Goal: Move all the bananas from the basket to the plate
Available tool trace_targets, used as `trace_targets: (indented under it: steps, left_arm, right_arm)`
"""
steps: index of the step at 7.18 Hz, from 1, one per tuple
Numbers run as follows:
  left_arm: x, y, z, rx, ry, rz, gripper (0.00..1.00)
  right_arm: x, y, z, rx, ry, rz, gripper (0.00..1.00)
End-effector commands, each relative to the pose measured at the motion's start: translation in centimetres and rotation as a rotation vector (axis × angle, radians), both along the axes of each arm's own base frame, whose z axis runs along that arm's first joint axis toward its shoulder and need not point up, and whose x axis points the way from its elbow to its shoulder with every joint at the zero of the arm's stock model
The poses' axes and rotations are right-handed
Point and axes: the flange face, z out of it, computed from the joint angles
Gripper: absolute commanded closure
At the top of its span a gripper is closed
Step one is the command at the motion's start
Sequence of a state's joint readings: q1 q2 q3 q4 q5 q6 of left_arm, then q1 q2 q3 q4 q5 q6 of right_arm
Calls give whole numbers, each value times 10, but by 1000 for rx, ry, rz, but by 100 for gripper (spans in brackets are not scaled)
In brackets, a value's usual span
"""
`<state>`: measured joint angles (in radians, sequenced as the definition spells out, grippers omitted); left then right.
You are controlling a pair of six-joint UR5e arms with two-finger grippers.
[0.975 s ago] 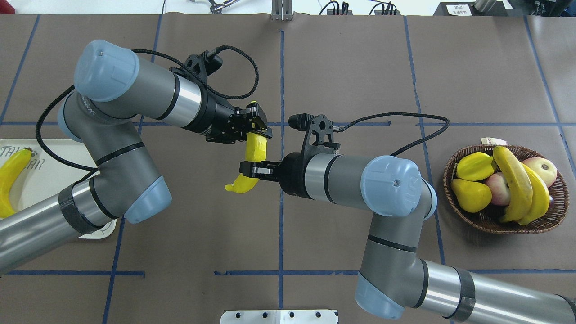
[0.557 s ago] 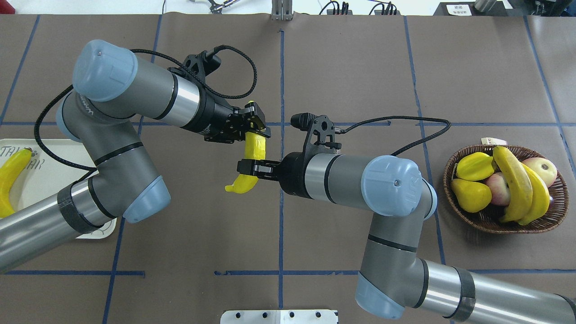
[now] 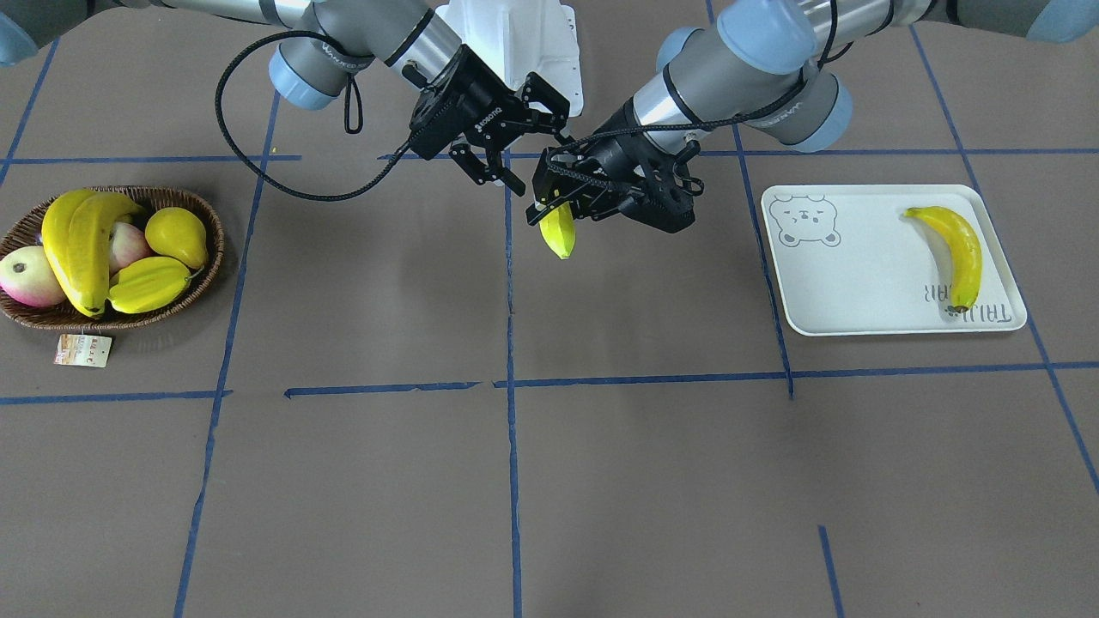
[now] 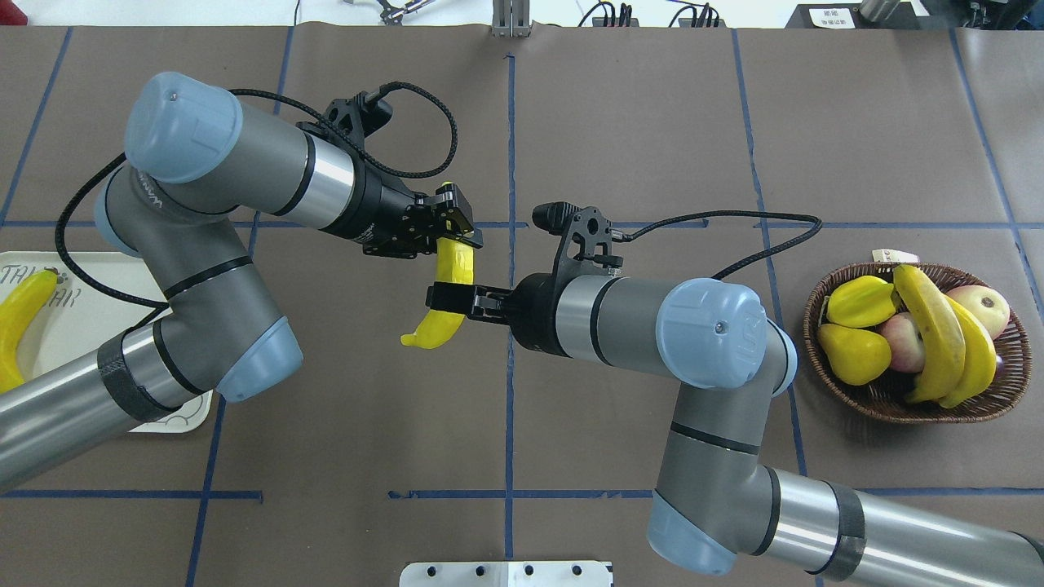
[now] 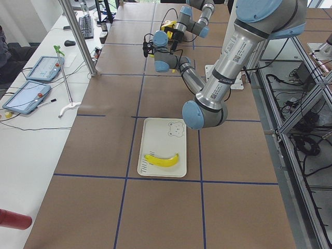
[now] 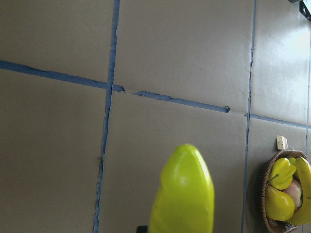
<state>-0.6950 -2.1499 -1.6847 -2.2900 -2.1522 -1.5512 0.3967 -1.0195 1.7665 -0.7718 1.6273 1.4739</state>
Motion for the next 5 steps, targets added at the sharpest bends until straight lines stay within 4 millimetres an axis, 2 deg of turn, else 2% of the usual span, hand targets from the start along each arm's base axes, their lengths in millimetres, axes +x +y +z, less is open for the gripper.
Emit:
trace_targets:
  steps: [1,3,5]
  left_arm:
    - [-11,-9,37,-50,-60,-24,100]
    - [-45,-36,73,-147,-165,-94,100]
    - [-99,-56,123,-224,-240,-182,100]
  right_arm:
    - [4,-4,5,-33,80,2,0]
    - [29,2,3,-84,201,4,0]
    - [61,3,-5,-149,348,4,0]
